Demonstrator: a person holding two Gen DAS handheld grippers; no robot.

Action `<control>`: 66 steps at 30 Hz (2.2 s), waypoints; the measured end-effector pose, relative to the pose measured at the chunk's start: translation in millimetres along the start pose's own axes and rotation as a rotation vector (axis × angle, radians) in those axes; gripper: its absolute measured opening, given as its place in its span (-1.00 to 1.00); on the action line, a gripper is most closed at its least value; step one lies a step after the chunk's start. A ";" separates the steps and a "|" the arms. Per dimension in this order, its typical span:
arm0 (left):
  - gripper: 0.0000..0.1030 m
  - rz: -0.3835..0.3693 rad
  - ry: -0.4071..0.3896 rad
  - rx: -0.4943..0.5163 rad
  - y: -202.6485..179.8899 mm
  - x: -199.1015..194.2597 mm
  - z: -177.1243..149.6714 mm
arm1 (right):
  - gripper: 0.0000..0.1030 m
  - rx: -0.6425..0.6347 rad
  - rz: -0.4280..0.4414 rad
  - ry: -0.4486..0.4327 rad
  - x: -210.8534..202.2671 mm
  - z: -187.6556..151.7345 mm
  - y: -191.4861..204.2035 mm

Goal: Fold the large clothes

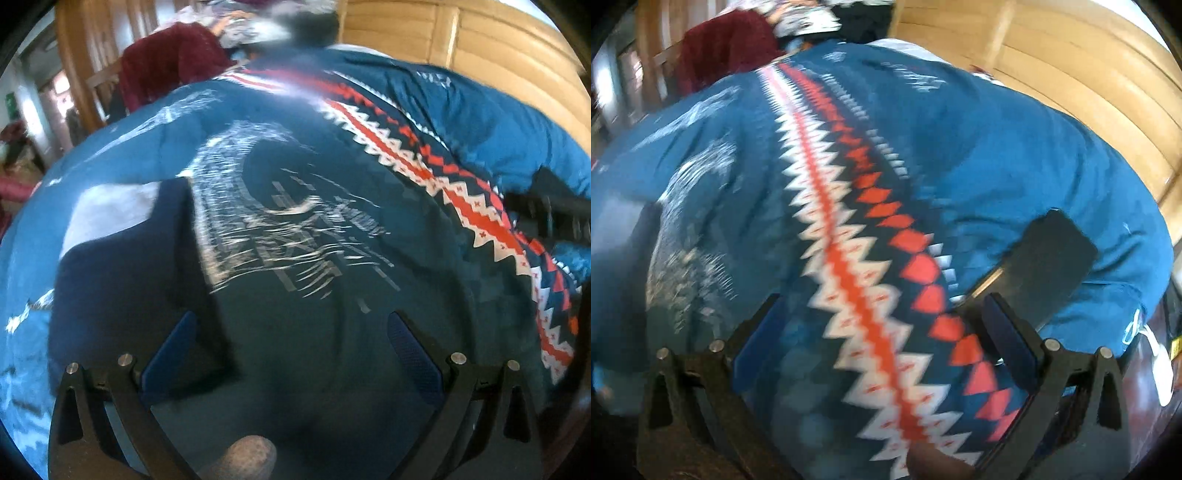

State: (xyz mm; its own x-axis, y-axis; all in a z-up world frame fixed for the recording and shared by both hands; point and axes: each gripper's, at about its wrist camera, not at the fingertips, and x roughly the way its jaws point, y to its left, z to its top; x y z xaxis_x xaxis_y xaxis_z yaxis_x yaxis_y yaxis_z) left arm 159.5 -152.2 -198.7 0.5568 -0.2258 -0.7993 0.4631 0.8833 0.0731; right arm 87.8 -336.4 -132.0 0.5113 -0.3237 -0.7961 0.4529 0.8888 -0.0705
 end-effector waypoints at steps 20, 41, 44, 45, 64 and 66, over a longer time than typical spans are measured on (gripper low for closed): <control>1.00 -0.542 -0.084 0.561 -249.8 -123.1 -52.0 | 1.00 0.700 -0.401 0.104 -140.1 -249.6 -230.0; 1.00 -0.622 -0.028 0.741 -376.9 -149.8 -131.5 | 1.00 0.928 -0.567 0.088 -174.6 -315.4 -280.9; 1.00 -0.622 -0.028 0.740 -377.2 -149.2 -131.5 | 1.00 0.928 -0.568 0.088 -175.0 -315.1 -281.7; 1.00 -0.622 -0.028 0.741 -376.3 -149.5 -131.4 | 1.00 0.928 -0.568 0.088 -174.5 -314.7 -282.1; 1.00 -0.620 -0.027 0.740 -377.3 -149.2 -131.3 | 1.00 0.927 -0.571 0.087 -174.2 -314.5 -282.4; 1.00 -0.620 -0.027 0.741 -376.6 -149.7 -131.2 | 1.00 0.927 -0.571 0.087 -174.0 -314.4 -282.5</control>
State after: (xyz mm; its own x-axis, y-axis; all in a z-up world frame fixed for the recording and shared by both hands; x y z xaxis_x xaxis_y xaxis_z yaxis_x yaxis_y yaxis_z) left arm -188.7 -397.2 -184.8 0.0783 -0.5823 -0.8092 0.9924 0.1229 0.0076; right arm -358.7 -429.2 -162.5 0.0143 -0.5542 -0.8323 0.9999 0.0133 0.0083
